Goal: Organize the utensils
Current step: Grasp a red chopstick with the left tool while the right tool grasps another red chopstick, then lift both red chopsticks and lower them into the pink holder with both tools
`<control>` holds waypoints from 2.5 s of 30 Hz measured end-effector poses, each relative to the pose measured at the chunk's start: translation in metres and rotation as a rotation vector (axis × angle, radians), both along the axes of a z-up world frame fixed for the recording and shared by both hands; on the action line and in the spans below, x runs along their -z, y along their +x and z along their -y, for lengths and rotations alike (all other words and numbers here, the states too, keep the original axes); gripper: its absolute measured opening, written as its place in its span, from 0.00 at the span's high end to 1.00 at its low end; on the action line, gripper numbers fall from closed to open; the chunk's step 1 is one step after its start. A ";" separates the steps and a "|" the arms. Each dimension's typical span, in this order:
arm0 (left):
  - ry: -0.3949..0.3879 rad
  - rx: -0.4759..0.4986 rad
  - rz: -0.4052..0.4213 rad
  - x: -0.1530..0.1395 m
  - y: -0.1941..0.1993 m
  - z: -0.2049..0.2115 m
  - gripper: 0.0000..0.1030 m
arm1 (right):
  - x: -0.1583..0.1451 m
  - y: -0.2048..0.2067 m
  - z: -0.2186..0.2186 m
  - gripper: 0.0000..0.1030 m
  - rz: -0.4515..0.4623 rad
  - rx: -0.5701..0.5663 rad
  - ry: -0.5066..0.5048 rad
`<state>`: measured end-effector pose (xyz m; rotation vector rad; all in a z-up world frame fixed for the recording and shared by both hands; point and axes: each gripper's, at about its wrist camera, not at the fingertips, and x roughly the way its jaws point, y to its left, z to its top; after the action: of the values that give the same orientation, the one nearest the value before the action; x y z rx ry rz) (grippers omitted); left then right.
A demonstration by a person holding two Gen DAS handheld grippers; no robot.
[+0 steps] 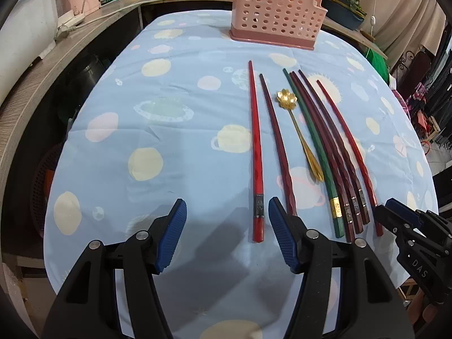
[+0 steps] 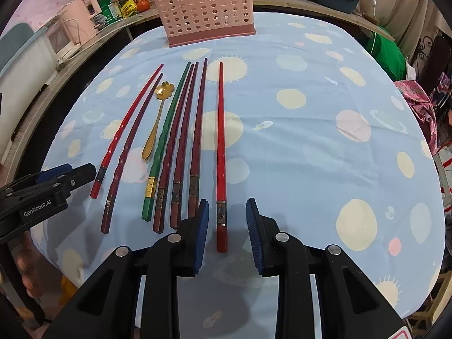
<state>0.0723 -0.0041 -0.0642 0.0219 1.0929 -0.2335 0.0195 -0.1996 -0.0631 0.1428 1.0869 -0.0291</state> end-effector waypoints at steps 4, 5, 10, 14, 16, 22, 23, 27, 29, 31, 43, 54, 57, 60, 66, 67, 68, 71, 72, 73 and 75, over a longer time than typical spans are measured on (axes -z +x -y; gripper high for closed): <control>0.006 0.010 -0.007 0.004 -0.001 0.003 0.45 | 0.002 -0.001 0.001 0.76 -0.006 0.004 0.002; 0.008 0.013 -0.009 0.005 -0.001 0.004 0.45 | 0.003 -0.001 0.002 0.76 -0.009 0.005 0.003; 0.017 0.023 -0.018 0.009 -0.002 0.007 0.48 | 0.005 -0.002 0.002 0.79 -0.010 0.007 0.000; 0.029 0.025 -0.009 0.010 -0.001 0.008 0.54 | 0.006 -0.002 0.002 0.83 -0.006 0.005 -0.011; 0.028 0.026 -0.007 0.009 -0.001 0.007 0.60 | 0.007 -0.002 0.001 0.85 -0.003 0.001 -0.022; 0.015 0.024 -0.011 0.009 0.002 0.004 0.87 | 0.007 -0.001 0.000 0.87 0.001 -0.010 -0.045; 0.012 0.024 -0.013 0.009 0.002 0.004 0.91 | 0.007 -0.001 -0.001 0.88 0.002 -0.012 -0.048; -0.003 0.024 -0.019 0.009 0.002 0.002 0.91 | 0.007 -0.002 -0.001 0.93 0.002 -0.017 -0.045; -0.010 0.024 -0.024 0.008 0.003 0.002 0.92 | 0.007 -0.002 -0.001 0.93 0.002 -0.017 -0.045; -0.017 0.017 -0.028 0.007 0.002 0.000 0.93 | 0.005 -0.002 0.000 0.93 0.002 -0.014 -0.036; -0.086 -0.033 0.038 -0.037 0.004 -0.013 0.93 | -0.042 0.005 0.014 0.93 0.105 0.013 0.030; -0.146 -0.077 0.161 -0.101 0.016 -0.028 0.93 | -0.109 0.022 0.041 0.93 0.268 0.059 0.047; -0.143 -0.088 0.203 -0.117 0.026 -0.030 0.93 | -0.128 0.031 0.048 0.93 0.313 0.064 0.038; -0.149 -0.098 0.238 -0.132 0.035 -0.033 0.93 | -0.144 0.041 0.054 0.93 0.353 0.065 0.033; -0.168 -0.113 0.313 -0.167 0.059 -0.033 0.93 | -0.173 0.068 0.062 0.93 0.425 0.065 0.046; -0.171 -0.114 0.327 -0.173 0.063 -0.033 0.93 | -0.177 0.073 0.063 0.93 0.435 0.064 0.045; -0.173 -0.114 0.346 -0.180 0.068 -0.032 0.93 | -0.181 0.077 0.063 0.93 0.445 0.064 0.044; -0.180 -0.112 0.391 -0.199 0.081 -0.028 0.93 | -0.192 0.091 0.067 0.93 0.476 0.067 0.051; -0.182 -0.111 0.405 -0.206 0.085 -0.027 0.93 | -0.197 0.096 0.068 0.93 0.489 0.071 0.050; -0.184 -0.110 0.417 -0.211 0.089 -0.026 0.93 | -0.202 0.101 0.070 0.93 0.501 0.077 0.050; -0.190 -0.108 0.446 -0.225 0.098 -0.023 0.93 | -0.211 0.110 0.073 0.93 0.527 0.085 0.058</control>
<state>0.1704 0.0185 0.1606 -0.1486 0.6231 -0.2212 0.1293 -0.2728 0.1477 0.2339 0.5551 -0.0342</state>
